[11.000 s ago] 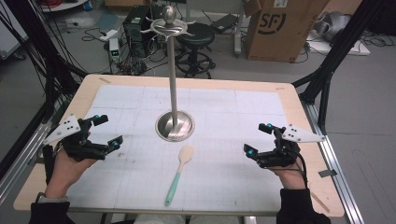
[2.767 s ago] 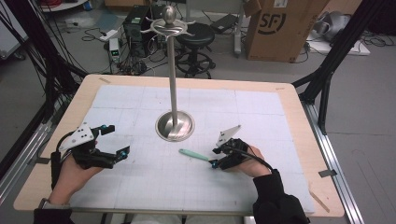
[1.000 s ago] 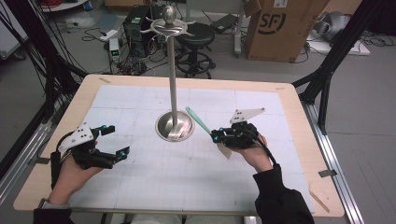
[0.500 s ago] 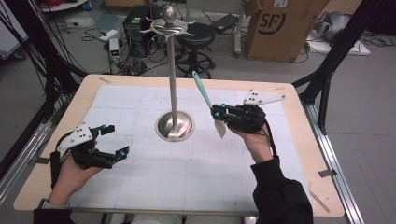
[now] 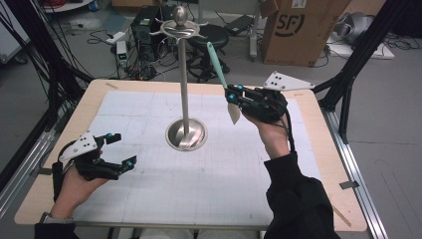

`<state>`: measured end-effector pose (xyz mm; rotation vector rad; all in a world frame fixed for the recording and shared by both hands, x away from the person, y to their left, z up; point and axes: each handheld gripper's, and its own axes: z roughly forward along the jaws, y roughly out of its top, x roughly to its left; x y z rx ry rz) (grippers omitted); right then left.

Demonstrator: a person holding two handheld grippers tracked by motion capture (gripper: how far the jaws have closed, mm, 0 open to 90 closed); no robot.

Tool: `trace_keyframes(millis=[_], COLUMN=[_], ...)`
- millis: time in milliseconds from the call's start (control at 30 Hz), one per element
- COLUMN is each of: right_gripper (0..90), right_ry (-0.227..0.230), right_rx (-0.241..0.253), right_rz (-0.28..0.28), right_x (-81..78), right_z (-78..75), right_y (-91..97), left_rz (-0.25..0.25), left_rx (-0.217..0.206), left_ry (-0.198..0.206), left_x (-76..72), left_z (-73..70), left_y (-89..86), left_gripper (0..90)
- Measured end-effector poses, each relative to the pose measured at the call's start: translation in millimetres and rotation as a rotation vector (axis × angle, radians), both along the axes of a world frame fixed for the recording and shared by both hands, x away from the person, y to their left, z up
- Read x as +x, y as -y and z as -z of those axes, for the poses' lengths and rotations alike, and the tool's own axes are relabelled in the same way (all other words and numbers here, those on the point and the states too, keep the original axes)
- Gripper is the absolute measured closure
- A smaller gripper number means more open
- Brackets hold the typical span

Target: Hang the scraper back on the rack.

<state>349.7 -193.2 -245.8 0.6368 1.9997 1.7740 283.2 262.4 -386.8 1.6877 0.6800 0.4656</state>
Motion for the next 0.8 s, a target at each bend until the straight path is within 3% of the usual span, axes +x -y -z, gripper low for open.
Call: trace_keyframes(millis=[200,367,800], right_gripper=[80.9,80.9,80.9], right_ry=[0.038,0.037,0.016], right_rx=[-0.001,0.010,-0.029], right_rz=[0.045,0.062,0.084], right_x=[-1.5,0.5,10.3], right_z=[-2.2,-5.1,-3.1], right_y=[-3.6,-6.1,-23.4], left_rz=[0.004,0.002,-0.007], left_rx=[0.006,0.001,-0.005], left_ry=[-0.002,-0.004,-0.001], left_x=[0.0,0.1,-1.2], left_z=[1.2,1.8,0.9], left_y=[1.6,0.9,-2.0], left_gripper=[1.9,1.9,1.9])
